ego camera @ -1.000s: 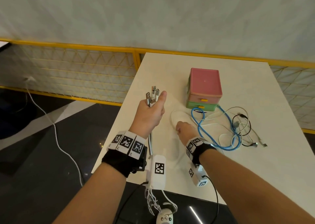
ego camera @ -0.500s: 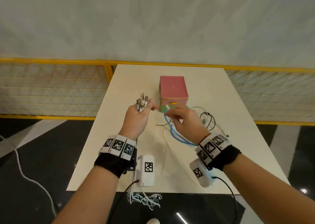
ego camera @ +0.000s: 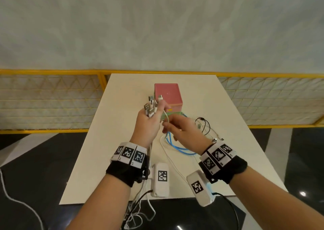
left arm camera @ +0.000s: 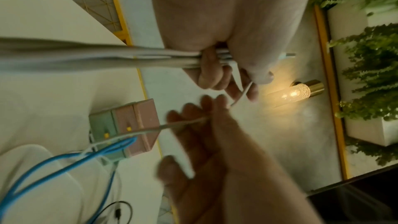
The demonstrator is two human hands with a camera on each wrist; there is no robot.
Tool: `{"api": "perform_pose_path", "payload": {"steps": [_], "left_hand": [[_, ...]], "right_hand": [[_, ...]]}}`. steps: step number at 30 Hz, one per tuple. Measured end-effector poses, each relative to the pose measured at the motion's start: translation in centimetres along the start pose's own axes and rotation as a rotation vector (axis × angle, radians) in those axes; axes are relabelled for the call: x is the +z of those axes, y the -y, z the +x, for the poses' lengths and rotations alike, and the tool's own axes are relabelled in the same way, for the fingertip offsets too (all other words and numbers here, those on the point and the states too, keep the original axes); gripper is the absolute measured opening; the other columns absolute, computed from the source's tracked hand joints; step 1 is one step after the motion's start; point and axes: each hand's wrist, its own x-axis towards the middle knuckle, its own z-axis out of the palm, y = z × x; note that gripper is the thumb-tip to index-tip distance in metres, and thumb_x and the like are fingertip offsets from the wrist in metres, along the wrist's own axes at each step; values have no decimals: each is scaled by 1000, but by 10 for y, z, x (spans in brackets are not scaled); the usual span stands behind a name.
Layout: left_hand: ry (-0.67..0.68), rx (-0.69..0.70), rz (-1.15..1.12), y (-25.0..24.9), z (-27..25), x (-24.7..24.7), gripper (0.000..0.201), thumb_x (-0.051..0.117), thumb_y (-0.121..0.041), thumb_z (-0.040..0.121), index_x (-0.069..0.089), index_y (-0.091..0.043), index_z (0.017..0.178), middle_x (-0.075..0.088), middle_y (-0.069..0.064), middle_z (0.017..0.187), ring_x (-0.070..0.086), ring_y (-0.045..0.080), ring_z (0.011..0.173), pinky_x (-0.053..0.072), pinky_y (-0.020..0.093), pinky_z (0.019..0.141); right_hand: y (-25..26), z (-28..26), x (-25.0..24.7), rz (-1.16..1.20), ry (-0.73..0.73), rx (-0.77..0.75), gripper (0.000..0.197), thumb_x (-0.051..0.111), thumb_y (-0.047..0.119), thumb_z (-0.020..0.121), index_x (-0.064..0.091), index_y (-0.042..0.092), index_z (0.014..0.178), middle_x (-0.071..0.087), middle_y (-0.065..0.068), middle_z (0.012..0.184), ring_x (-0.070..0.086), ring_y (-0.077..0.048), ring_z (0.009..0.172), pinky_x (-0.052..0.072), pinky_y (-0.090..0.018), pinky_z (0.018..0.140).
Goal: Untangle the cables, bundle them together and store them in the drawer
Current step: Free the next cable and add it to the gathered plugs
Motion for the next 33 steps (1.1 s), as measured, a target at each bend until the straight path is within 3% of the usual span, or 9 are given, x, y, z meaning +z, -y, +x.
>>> {"api": "perform_pose_path", "payload": {"steps": [4, 9, 11, 13, 15, 18, 25, 29, 33], "left_hand": [[126, 44, 121, -6, 12, -7, 40, 53, -35, 99, 57, -9, 68, 53, -1, 56, 49, 17, 44, 46, 34, 54], [-108, 63, -166, -41, 29, -23, 38, 43, -37, 102, 48, -16, 71, 46, -8, 54, 54, 10, 56, 54, 31, 62], [-160, 113, -358, -61, 36, -40, 35, 40, -39, 103, 48, -21, 74, 33, -10, 52, 36, 7, 44, 41, 22, 40], [-159, 201, -350, -73, 38, -57, 35, 37, -38, 105, 52, -21, 78, 26, -10, 52, 21, 4, 39, 18, 16, 38], [-89, 259, -272, -79, 32, -69, 26, 44, -30, 104, 63, -20, 89, 24, -12, 49, 18, 4, 37, 14, 16, 39], [25, 226, -108, -73, 24, -71, 20, 54, -24, 99, 74, -24, 99, 23, -12, 46, 16, 6, 39, 15, 17, 38], [115, 81, 148, -55, 15, -31, 29, 41, -40, 103, 62, -39, 122, 73, 10, 70, 34, 6, 37, 28, 19, 40], [181, -62, 145, -48, 16, -10, 46, 41, -48, 100, 67, -18, 77, 69, 8, 58, 31, 8, 35, 24, 22, 42], [-31, 57, 114, -53, 22, -15, 38, 50, -34, 101, 53, -18, 66, 55, -2, 48, 41, 6, 34, 31, 23, 42]], "right_hand": [[7, 6, 3, 53, 97, -18, 23, 43, 9, 99, 58, 15, 82, 57, 2, 76, 58, -9, 70, 56, -37, 66], [-13, 17, -4, -85, 264, 19, 27, 33, 14, 102, 48, 9, 80, 52, -6, 75, 61, -20, 73, 53, -22, 71], [-35, 18, -12, -151, 294, 71, 27, 33, 15, 102, 47, 7, 80, 50, -6, 75, 59, -22, 77, 50, -16, 73], [-53, 24, -24, -202, 254, 111, 30, 35, 19, 101, 50, 13, 76, 52, 0, 74, 59, -20, 80, 52, -31, 82], [-56, 35, -38, -292, 183, 98, 31, 40, 25, 100, 55, 19, 73, 53, 5, 71, 55, -13, 73, 49, -38, 78], [-32, 54, -59, -395, 53, 25, 30, 46, 30, 98, 64, 21, 75, 49, 7, 62, 40, -5, 55, 36, -23, 62], [51, 74, -76, -538, 0, -382, 22, 60, 29, 91, 71, 13, 83, 53, -5, 68, 42, -5, 60, 36, -15, 73], [73, 69, -76, -668, 31, -537, 19, 60, 25, 90, 67, 10, 83, 44, 7, 65, 41, -2, 64, 23, -25, 106], [53, 58, -95, -638, 94, -314, 25, 45, 27, 98, 61, 11, 88, 52, 8, 74, 48, -2, 71, 38, -13, 75]]}}
